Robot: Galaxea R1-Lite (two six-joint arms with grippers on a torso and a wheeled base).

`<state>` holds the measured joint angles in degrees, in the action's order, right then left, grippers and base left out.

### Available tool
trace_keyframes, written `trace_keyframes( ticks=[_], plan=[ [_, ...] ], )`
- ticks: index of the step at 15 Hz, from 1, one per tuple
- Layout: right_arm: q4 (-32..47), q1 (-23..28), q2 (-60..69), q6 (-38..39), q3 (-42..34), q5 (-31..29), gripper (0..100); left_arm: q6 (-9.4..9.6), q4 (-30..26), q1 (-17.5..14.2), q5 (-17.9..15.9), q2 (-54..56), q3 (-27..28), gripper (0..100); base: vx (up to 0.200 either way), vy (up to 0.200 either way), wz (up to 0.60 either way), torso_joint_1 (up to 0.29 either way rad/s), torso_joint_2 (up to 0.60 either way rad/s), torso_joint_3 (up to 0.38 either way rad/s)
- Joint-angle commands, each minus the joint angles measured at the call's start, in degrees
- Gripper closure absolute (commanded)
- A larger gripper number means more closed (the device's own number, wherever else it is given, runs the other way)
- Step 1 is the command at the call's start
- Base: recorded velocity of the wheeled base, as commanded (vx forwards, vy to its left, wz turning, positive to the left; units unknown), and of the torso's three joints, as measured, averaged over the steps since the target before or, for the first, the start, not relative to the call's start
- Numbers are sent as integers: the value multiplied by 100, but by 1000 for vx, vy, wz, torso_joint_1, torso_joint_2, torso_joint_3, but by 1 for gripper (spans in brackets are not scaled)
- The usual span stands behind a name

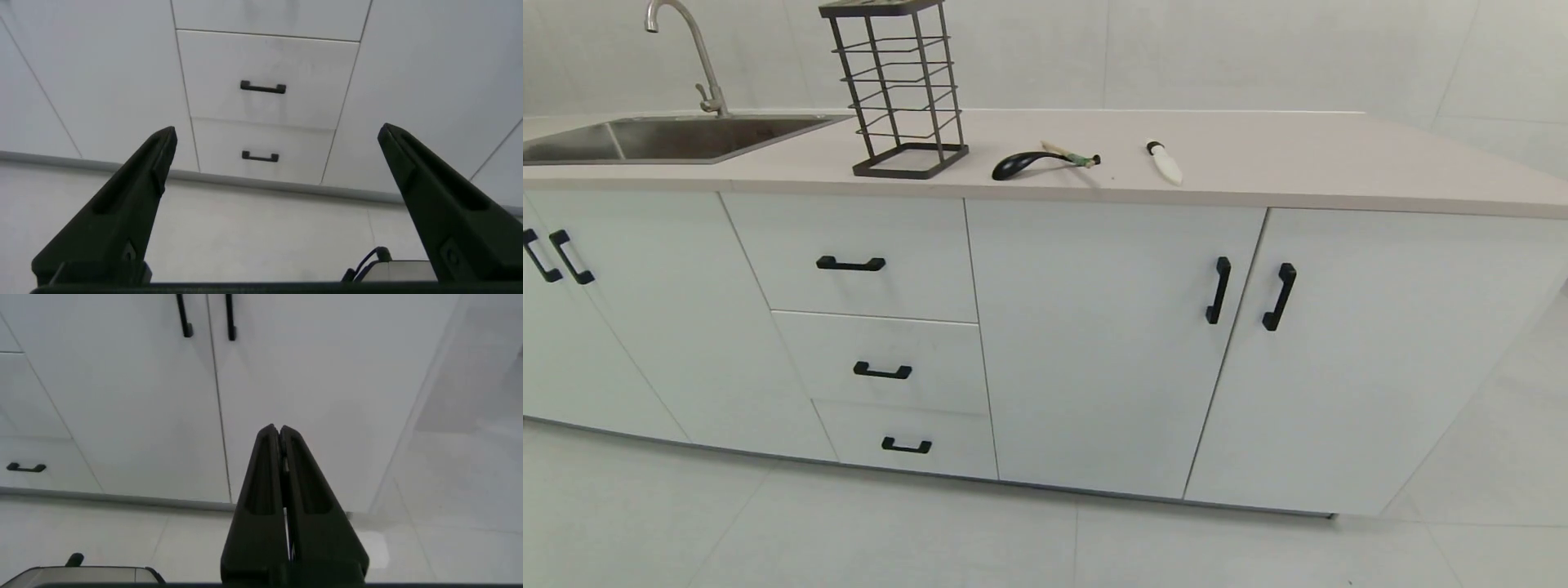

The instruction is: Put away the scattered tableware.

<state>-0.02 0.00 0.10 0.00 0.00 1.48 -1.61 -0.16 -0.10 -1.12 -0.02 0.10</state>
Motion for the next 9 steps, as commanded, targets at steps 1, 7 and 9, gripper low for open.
trace_keyframes(
  ticks=[1,7,9],
  plan=[
    [2,0,-10,0,0,2,100,-6,-2,1,-2,2,-1,0,0,0,0,0,0,0],
    [2,9,-10,9,0,2,100,3,-2,1,-2,2,-1,0,167,167,0,2,-2,3],
    [2,9,-10,0,0,2,100,-6,-2,1,-2,2,-1,0,200,100,0,0,7,0]
  ],
)
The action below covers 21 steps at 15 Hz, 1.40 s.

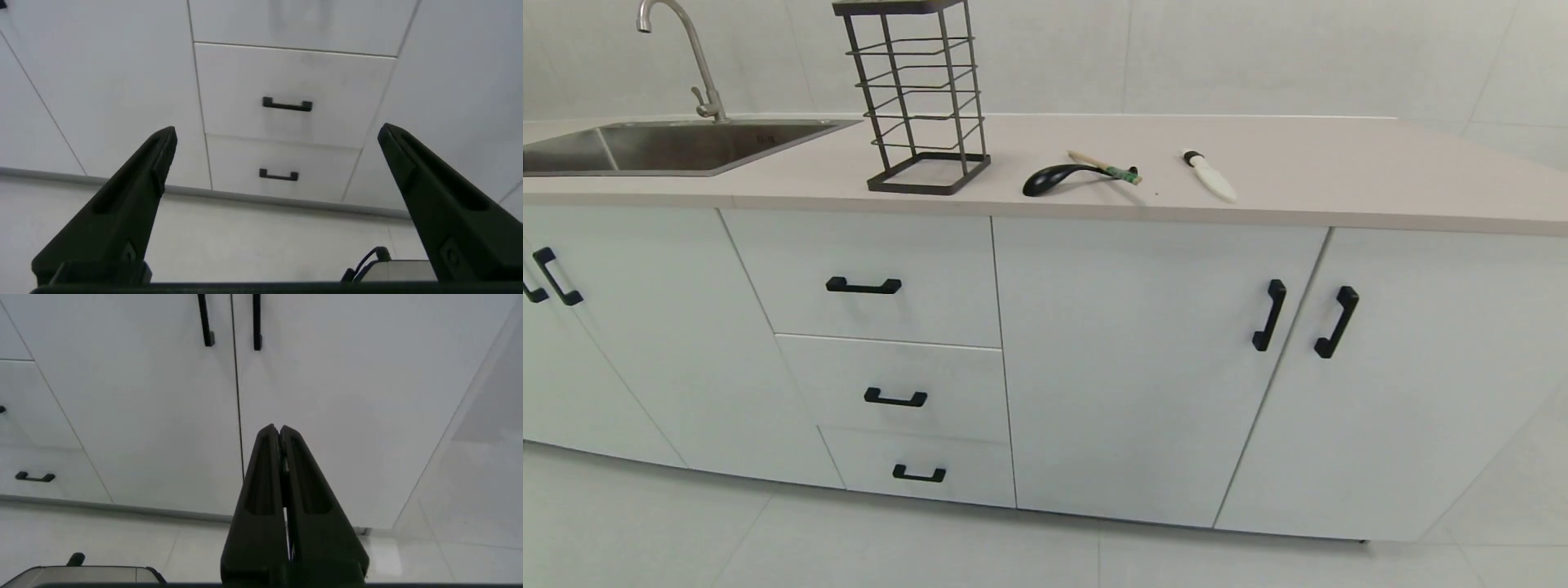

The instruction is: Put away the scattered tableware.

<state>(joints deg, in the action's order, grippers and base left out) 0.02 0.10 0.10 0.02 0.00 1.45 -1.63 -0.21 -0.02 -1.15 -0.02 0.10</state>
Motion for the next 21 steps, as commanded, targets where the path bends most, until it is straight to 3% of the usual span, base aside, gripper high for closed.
trace_keyframes(
  ticks=[1,6,11,17,21],
  plan=[
    [-2,-1,-10,-2,0,4,100,-4,3,-6,0,2,-1,0,200,0,0,2,-2,-2],
    [-2,-1,-10,-11,0,-13,100,-4,3,-6,0,2,-1,0,0,0,360,0,0,1],
    [-2,-1,-10,-2,0,-13,100,-4,3,-6,0,2,-1,0,0,0,0,0,0,0],
    [-2,-1,-10,-2,0,-13,100,14,3,-6,0,2,-1,0,0,200,0,2,2,1],
    [-2,-1,-10,-2,0,-13,100,14,3,-6,0,2,-1,0,150,0,0,3,2,2]
  ],
)
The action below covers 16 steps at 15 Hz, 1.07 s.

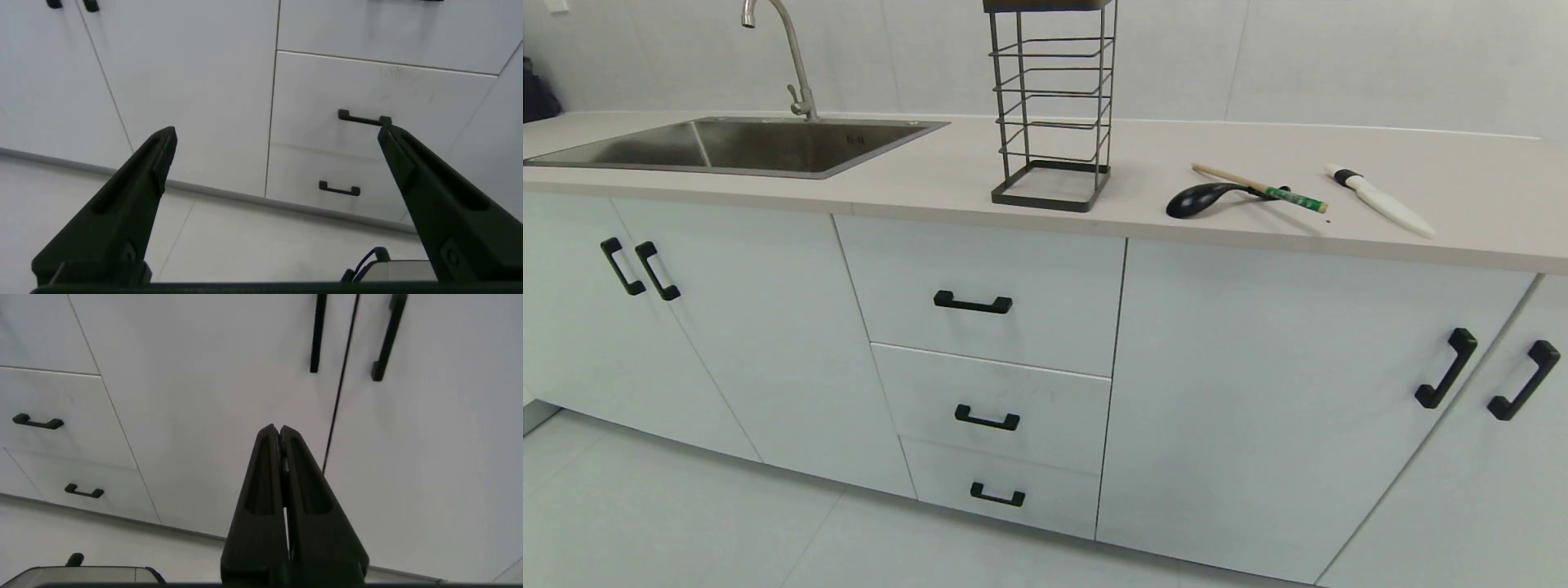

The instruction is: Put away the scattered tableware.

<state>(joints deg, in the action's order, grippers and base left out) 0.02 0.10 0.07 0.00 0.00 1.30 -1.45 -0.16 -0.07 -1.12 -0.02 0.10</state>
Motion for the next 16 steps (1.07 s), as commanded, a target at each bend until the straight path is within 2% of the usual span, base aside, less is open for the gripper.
trace_keyframes(
  ticks=[1,2,5,16],
  plan=[
    [-2,-1,-7,0,0,1,100,-4,-2,-1,-2,2,-1,0,0,0,0,0,0,0],
    [-2,-1,-7,0,0,1,100,4,-2,-1,-2,2,-1,0,0,0,0,0,0,0],
    [-2,-1,-7,0,0,1,100,22,-2,-1,-11,2,-1,0,200,-200,0,-2,4,7],
    [-2,-1,-7,0,0,1,100,84,-2,-1,-20,2,-10,0,0,0,0,0,0,0]
  ],
)
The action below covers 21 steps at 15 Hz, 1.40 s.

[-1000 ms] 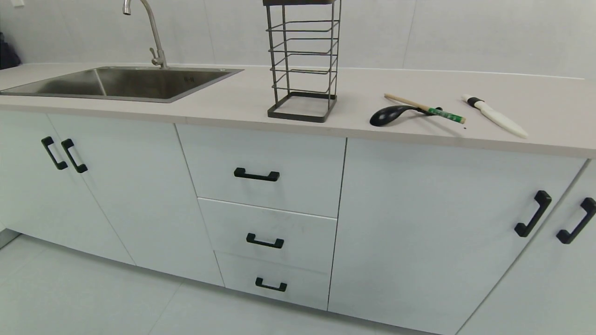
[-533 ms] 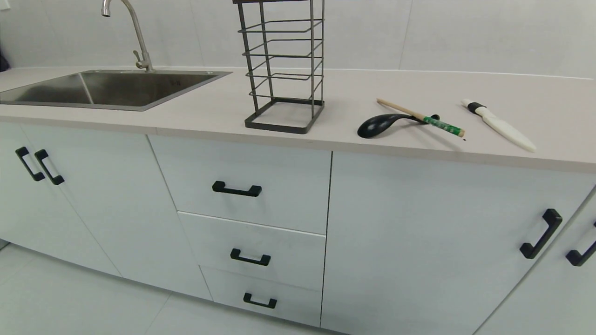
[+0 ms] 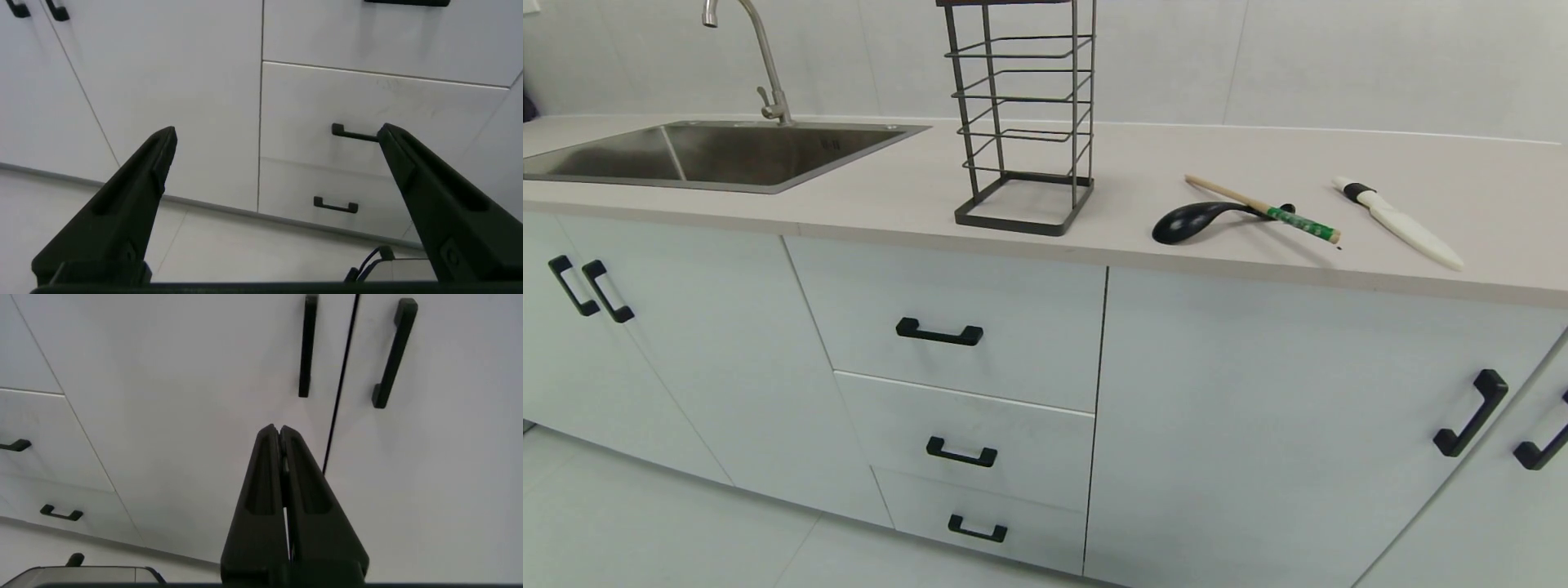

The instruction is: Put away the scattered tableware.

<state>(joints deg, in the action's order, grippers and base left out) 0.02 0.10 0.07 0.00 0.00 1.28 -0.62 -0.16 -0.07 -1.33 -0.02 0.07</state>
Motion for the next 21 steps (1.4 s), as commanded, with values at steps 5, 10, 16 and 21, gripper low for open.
trace_keyframes(
  ticks=[5,10,16,21],
  plan=[
    [-2,-1,-7,0,0,4,100,124,-2,-1,-34,2,1,0,0,0,0,0,0,0],
    [-2,-1,-7,0,0,4,100,449,965,-37,-737,-833,1891,0,0,0,0,0,0,0],
    [-2,-1,-7,0,0,4,100,1539,605,-10,-2029,-1588,1329,0,0,0,0,0,0,0],
    [-2,-1,-7,0,0,4,100,4070,596,-1,-2908,-2617,1109,0,0,0,0,0,0,0]
  ],
)
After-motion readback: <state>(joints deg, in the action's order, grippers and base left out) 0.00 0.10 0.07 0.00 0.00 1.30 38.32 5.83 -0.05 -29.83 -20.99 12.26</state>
